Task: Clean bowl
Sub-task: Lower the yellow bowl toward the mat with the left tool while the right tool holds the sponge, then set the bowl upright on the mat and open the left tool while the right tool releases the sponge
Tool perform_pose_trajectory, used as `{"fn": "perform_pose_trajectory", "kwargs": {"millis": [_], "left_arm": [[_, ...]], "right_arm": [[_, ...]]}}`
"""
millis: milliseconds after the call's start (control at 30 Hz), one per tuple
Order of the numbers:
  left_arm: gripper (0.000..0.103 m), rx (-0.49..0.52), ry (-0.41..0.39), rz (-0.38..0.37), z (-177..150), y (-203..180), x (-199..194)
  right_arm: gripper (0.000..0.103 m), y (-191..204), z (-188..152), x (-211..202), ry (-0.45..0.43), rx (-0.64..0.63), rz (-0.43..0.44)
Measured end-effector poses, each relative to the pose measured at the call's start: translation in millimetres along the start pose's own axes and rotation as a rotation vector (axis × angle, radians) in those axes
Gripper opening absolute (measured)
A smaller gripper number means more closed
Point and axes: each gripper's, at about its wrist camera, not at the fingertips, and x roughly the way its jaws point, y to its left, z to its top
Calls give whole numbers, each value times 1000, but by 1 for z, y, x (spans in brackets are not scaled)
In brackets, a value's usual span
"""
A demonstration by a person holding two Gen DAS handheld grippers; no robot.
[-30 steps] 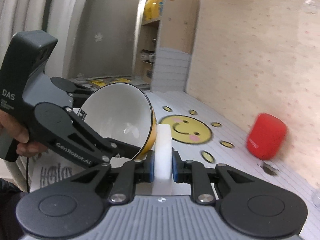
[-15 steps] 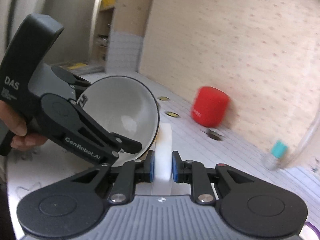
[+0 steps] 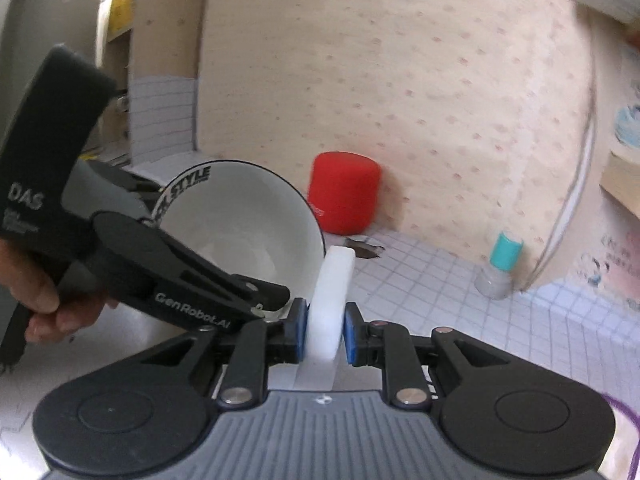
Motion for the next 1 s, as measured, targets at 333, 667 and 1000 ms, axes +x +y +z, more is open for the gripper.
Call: {"fn": "perform_pose_trajectory", "kwargs": {"millis": [333, 667, 1000], "left_arm": [[91, -136, -5, -8, 1, 37, -3], [101, -114, -36, 57, 5, 49, -13], [103, -71, -165, 174, -13, 37, -71]], "right_arm": [[18, 12, 12, 13, -12, 29, 62], [18, 19, 17, 31, 8, 49, 6], [18, 24, 14, 17, -14, 65, -150]]}}
